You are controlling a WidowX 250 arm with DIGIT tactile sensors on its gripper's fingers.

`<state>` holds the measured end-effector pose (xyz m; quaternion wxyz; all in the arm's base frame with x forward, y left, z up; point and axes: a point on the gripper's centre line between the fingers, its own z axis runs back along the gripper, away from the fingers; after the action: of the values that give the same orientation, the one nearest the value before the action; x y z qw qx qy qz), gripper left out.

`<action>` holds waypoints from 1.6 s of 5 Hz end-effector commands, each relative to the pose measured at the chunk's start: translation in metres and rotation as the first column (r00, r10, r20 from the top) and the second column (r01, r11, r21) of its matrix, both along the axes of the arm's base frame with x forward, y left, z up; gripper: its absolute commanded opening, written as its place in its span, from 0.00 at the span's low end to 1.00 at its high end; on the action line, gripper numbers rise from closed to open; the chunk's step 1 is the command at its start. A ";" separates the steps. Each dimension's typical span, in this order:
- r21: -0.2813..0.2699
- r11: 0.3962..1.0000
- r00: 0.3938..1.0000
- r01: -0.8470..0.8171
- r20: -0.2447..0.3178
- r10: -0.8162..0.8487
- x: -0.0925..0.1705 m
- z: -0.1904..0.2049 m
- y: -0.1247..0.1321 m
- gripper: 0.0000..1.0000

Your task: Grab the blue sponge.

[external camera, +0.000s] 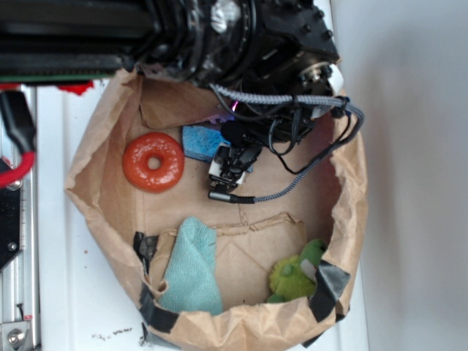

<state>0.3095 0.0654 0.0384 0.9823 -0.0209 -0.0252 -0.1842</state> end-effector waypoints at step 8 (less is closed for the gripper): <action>-0.153 0.979 0.969 -0.135 0.187 0.163 -0.027 0.157 -0.046 0.00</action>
<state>0.2807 0.0262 0.1697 0.9866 -0.0797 -0.1025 -0.0985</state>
